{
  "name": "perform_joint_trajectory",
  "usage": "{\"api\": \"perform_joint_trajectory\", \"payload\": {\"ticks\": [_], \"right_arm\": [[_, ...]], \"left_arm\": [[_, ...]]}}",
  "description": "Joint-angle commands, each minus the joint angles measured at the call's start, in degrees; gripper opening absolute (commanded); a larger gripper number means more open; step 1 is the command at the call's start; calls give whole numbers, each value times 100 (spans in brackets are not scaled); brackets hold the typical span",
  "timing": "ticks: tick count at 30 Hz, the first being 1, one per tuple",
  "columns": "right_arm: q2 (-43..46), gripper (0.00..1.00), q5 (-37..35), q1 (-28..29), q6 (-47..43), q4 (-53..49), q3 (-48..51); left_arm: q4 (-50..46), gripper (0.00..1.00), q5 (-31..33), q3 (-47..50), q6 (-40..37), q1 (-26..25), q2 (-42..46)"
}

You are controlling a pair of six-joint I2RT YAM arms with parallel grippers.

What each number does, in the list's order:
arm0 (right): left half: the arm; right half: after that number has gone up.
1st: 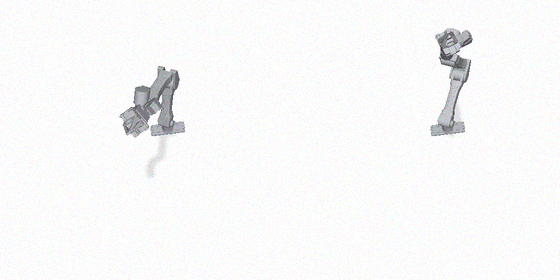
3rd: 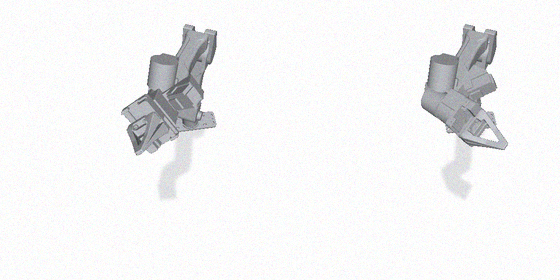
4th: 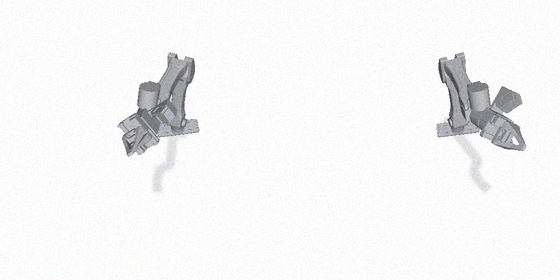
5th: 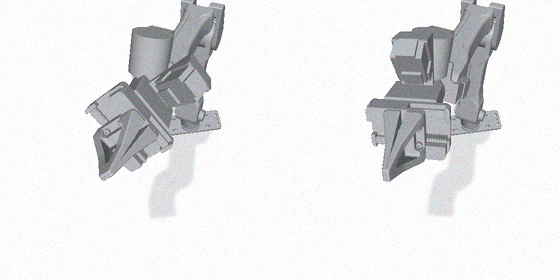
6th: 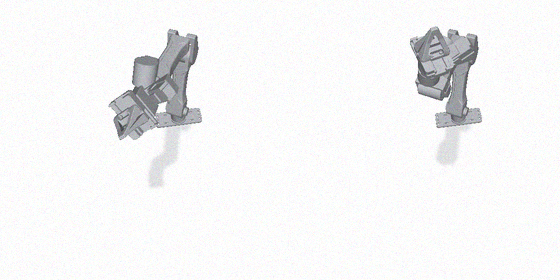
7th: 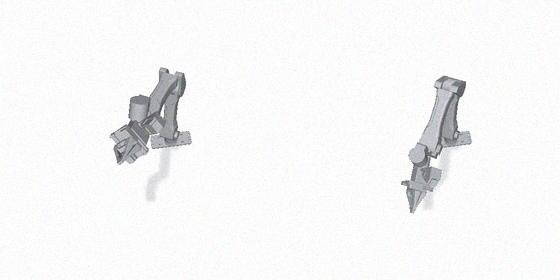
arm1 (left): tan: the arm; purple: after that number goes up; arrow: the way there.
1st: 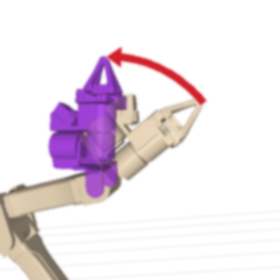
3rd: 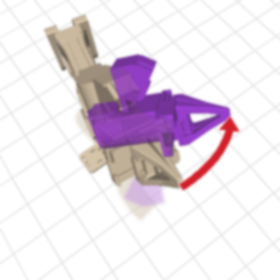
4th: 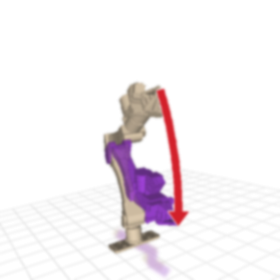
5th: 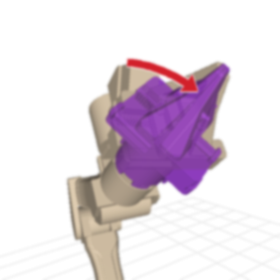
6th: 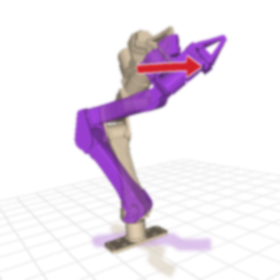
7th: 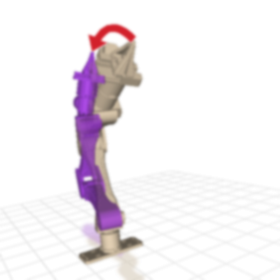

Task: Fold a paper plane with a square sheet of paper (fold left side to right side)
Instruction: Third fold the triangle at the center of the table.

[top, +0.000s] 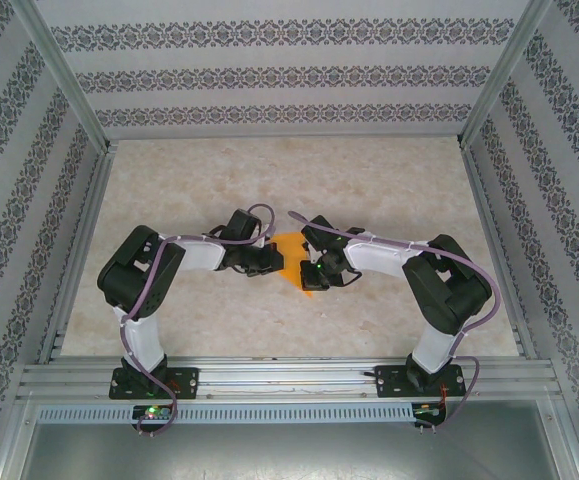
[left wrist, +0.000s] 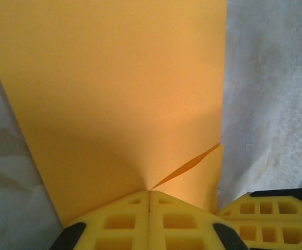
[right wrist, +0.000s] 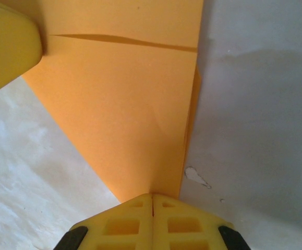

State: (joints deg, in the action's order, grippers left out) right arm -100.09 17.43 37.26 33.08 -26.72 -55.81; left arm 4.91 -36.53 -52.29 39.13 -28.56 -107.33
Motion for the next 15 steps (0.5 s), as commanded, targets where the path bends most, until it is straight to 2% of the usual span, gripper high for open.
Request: {"api": "perform_joint_trajectory", "payload": {"ticks": [1,8,12,15], "right_arm": [[95,0,-29,-56,84,-325,-170],[429,0,357,-73,214,-155,-323],[267,0,803,-10,553,421,-219],[60,0,842,64,688,643,-262]], "left_arm": [[-576,0,386,-116,-222,-62,-192],[-886,0,540,-176,-312,-62,-201],[-951,0,567,-189,-328,-62,-222],[-978,0,577,-197,-336,-62,-228]]}}
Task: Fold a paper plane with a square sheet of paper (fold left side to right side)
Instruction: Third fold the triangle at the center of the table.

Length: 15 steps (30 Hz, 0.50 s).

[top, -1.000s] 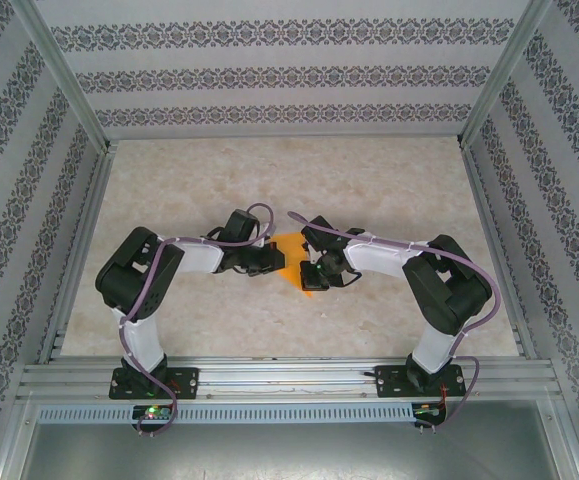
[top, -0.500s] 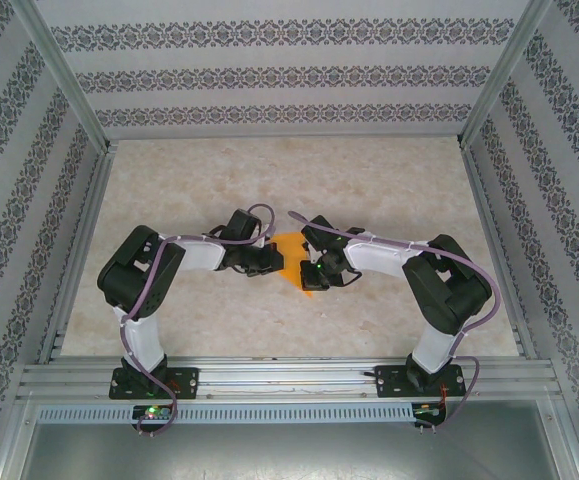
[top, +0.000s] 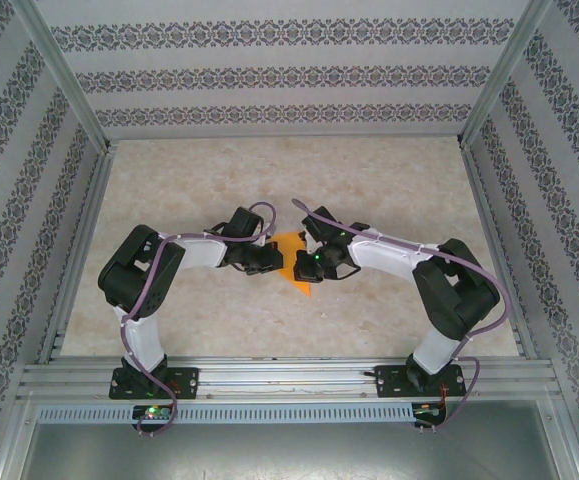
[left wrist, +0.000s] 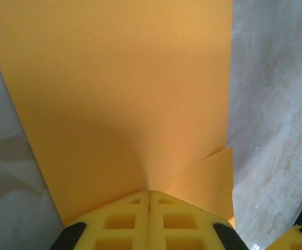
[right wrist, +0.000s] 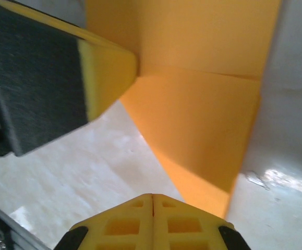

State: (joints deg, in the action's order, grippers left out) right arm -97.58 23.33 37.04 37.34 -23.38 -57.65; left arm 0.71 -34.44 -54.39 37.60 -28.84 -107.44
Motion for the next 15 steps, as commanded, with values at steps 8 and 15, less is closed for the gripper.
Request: {"api": "perform_joint_trajectory", "payload": {"ticks": [8,15], "right_arm": [[-592,0,216,126,386,524,-252],[-740,0,138,123,405,582,-334]], "left_arm": [[-633,0,389,-12,-201,-34,-234],[-655,0,407,-27,-210,-34,-231]]}}
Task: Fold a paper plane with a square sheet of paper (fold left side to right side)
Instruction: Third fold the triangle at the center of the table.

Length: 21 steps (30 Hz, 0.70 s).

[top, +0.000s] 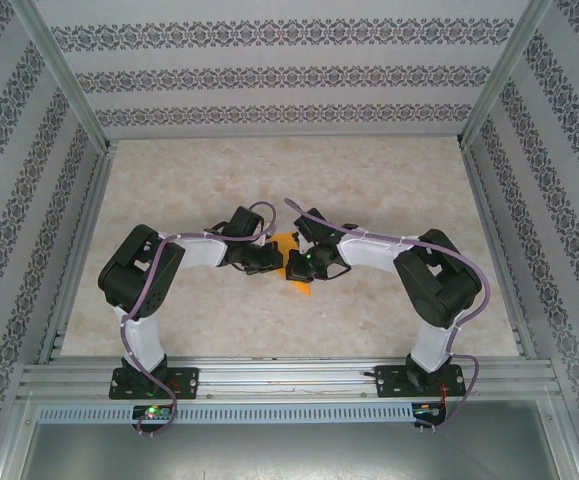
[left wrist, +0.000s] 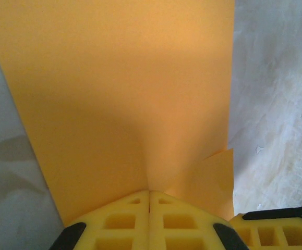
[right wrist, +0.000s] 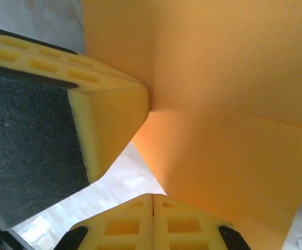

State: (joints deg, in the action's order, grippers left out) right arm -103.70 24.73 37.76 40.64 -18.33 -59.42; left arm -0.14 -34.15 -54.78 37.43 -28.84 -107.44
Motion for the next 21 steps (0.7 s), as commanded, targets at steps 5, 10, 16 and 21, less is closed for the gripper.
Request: {"api": "perform_joint_trajectory", "payload": {"ticks": [5,10,16,21], "right_arm": [[-246,0,-56,53,101,70,-164],[-309,0,-106,51,80,-81,-66],[-217,0,-376,40,-19,-486,42],[-79,0,-408,17,-37,-684,210]], "left_arm": [[-634,0,406,-6,-210,-34,-238],[-699,0,484,-16,-210,-34,-240],[-829,0,591,-58,-278,-30,-245],[-880,0,605,-98,-323,-26,-294]]}}
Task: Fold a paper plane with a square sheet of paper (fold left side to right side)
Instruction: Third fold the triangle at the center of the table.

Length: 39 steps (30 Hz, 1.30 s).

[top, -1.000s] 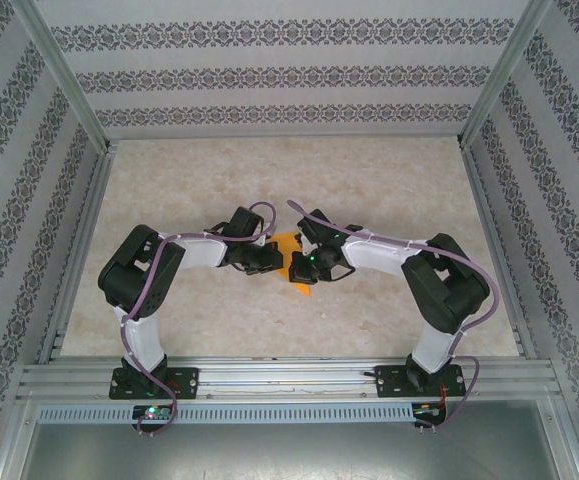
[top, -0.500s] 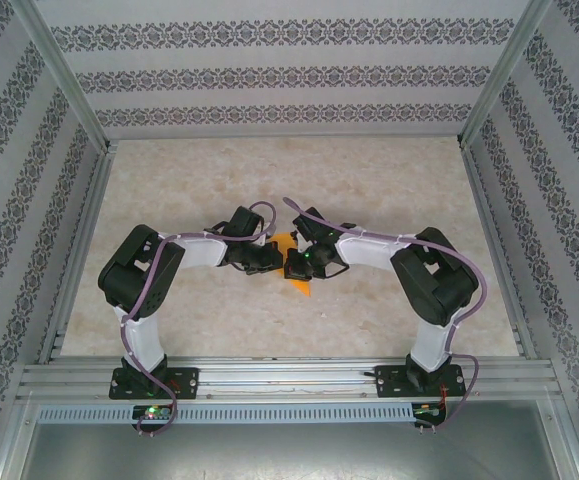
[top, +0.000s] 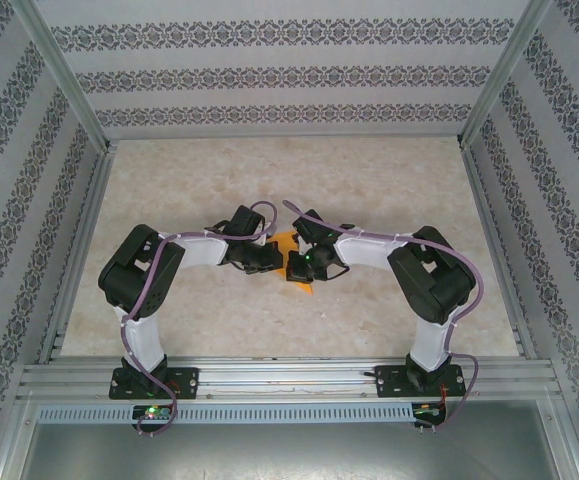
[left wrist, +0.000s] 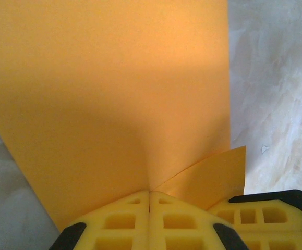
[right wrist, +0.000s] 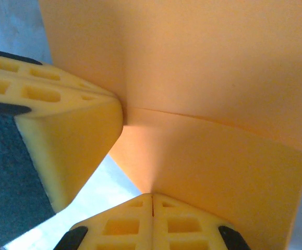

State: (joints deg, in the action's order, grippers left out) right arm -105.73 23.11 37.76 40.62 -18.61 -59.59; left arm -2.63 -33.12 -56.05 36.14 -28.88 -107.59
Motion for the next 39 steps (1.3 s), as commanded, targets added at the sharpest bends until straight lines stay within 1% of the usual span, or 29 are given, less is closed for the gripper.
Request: {"api": "perform_joint_trajectory", "payload": {"ticks": [1,21,32,36,38,39], "right_arm": [[158,0,-246,15,-37,-693,268],[706,0,-560,-241,-183,-1206,897],[1172,0,-398,-604,-436,-1477,1315],[1601,0,-158,-843,-788,-1369,1180],[1742,5,-17,-997,-1075,-1266,1060],[1780,8,62,-1069,-1253,-1174,994]], "left_arm": [[-646,0,512,21,-208,-22,-280],[-800,0,589,-56,-345,-23,-309],[-703,0,437,-150,-321,-21,-179],[-466,8,141,-302,-132,-21,58],[-345,12,27,-399,-28,-17,227],[-281,17,-20,-435,23,4,328]]}}
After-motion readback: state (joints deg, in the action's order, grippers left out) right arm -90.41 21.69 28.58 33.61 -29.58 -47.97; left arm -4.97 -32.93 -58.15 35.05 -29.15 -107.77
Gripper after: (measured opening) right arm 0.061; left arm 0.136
